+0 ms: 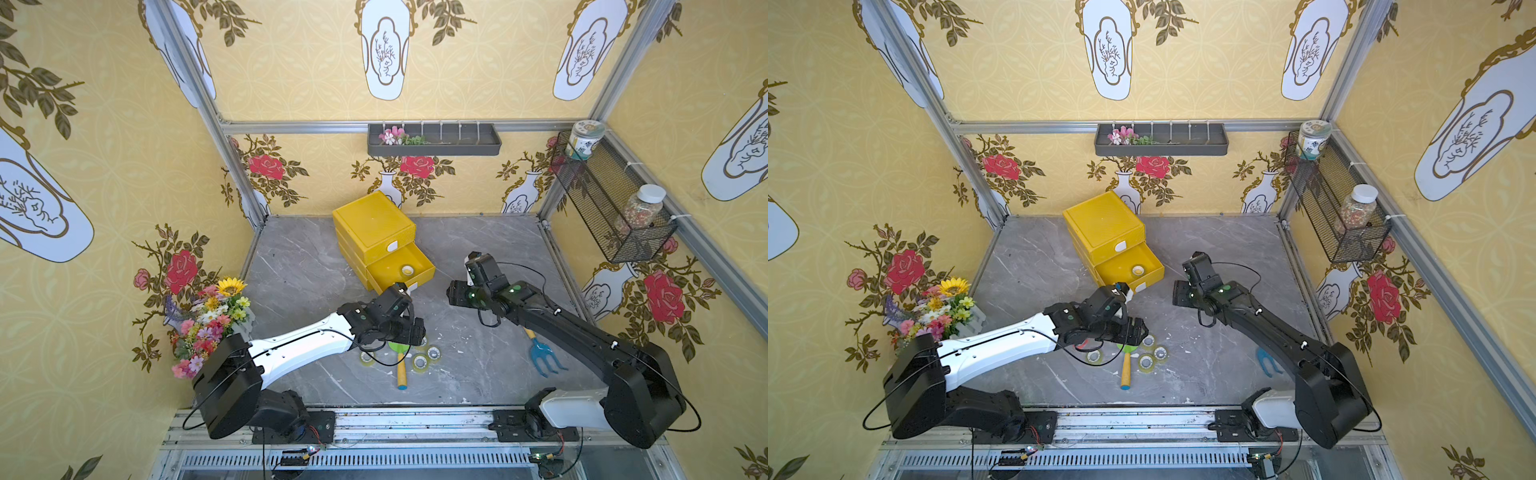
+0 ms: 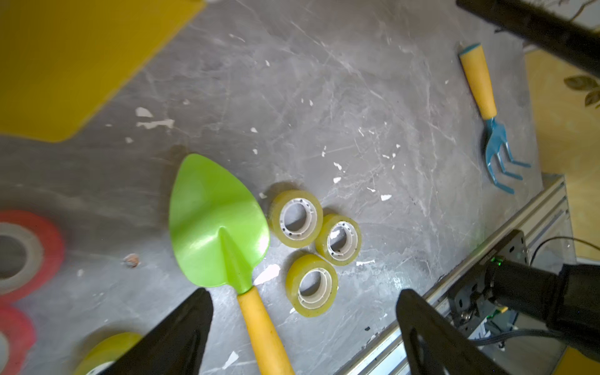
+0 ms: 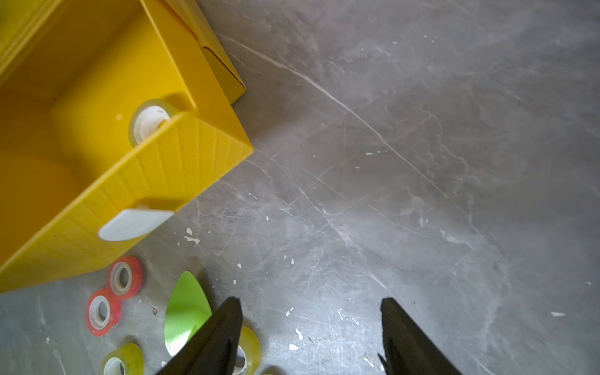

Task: Place the transparent tape into the drawer according to color
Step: Pick up the tape at the center of the board.

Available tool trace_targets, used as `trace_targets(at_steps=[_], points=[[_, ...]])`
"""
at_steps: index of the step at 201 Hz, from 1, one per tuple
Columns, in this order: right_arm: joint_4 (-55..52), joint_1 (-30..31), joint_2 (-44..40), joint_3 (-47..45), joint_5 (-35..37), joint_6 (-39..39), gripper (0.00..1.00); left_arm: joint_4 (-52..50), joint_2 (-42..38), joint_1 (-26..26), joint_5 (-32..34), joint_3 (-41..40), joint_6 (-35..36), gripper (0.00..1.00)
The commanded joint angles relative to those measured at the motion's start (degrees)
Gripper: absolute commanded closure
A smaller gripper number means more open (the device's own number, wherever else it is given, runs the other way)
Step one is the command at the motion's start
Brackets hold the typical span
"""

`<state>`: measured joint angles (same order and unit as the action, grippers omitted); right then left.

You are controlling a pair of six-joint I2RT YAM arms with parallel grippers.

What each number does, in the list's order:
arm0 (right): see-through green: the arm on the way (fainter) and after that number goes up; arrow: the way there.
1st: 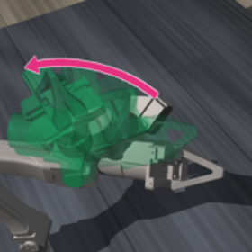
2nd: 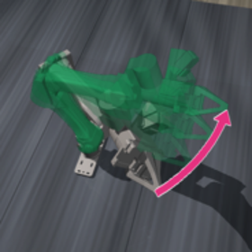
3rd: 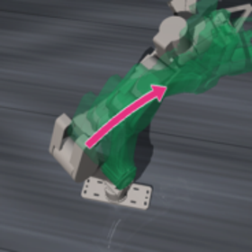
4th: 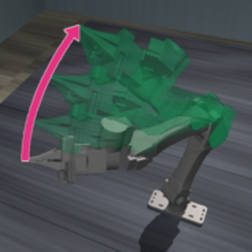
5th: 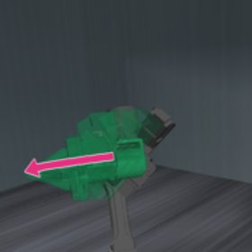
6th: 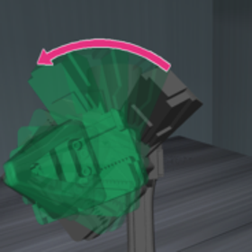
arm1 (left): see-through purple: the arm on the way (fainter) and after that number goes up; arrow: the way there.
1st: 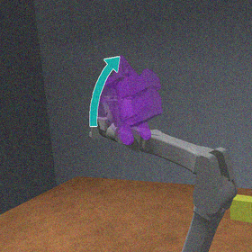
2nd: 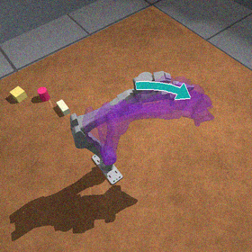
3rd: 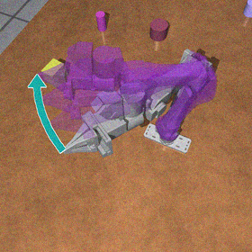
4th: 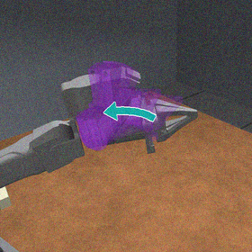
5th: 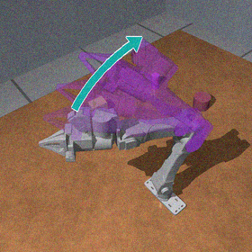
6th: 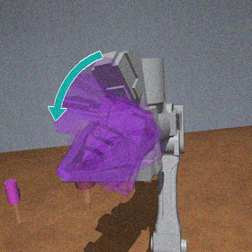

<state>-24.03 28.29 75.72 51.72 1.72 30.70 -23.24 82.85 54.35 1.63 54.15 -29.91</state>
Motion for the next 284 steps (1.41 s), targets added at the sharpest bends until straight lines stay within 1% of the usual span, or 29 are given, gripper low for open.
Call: trace_targets(at_steps=[1, 25, 76, 95, 133, 177, 216, 241, 284], points=[[2.5, -0.8, -1.4, -1.6, 0.0, 1.7, 0.29, 1.1, 3.7, 1.2, -2.0, 1.5, 3.4, 0.11], [2.2, -1.5, -2.3, -2.4, 0.1, 2.0, 0.29, 1.2, 7.6, 1.6, -3.2, 3.6, 4.1, 0.18], [1.5, -2.5, -3.1, -2.8, 0.0, 1.4, 0.29, -0.9, 10.5, 4.4, -6.9, 4.4, 9.0, 0.17], [1.8, -2.9, -3.2, -3.1, -0.4, 1.4, 0.29, -1.5, 12.2, 5.5, -7.3, 4.1, 9.6, 0.17], [2.1, -3.4, -3.2, -3.4, -0.9, 1.3, 0.29, -1.5, 15.1, 7.4, -3.0, 3.9, 8.5, 0.18], [2.1, -3.9, -3.6, -3.6, -1.1, 1.1, 0.29, -1.7, 16.6, 8.6, -1.7, 4.2, 8.3, 0.2], [2.1, -4.2, -3.9, -3.7, -1.4, 1.1, 0.29, -5.0, 18.9, 11.3, 3.2, 6.0, 8.8, 0.21], [2.4, -4.3, -4.0, -3.9, -1.5, 1.2, 0.29, -6.6, 20.4, 12.5, 6.1, 6.9, 8.7, 0.23], [2.3, -4.3, -4.2, -3.8, -1.6, 1.3, 0.3, -7.7, 21.6, 13.6, 8.5, 7.6, 8.8, 0.27]])
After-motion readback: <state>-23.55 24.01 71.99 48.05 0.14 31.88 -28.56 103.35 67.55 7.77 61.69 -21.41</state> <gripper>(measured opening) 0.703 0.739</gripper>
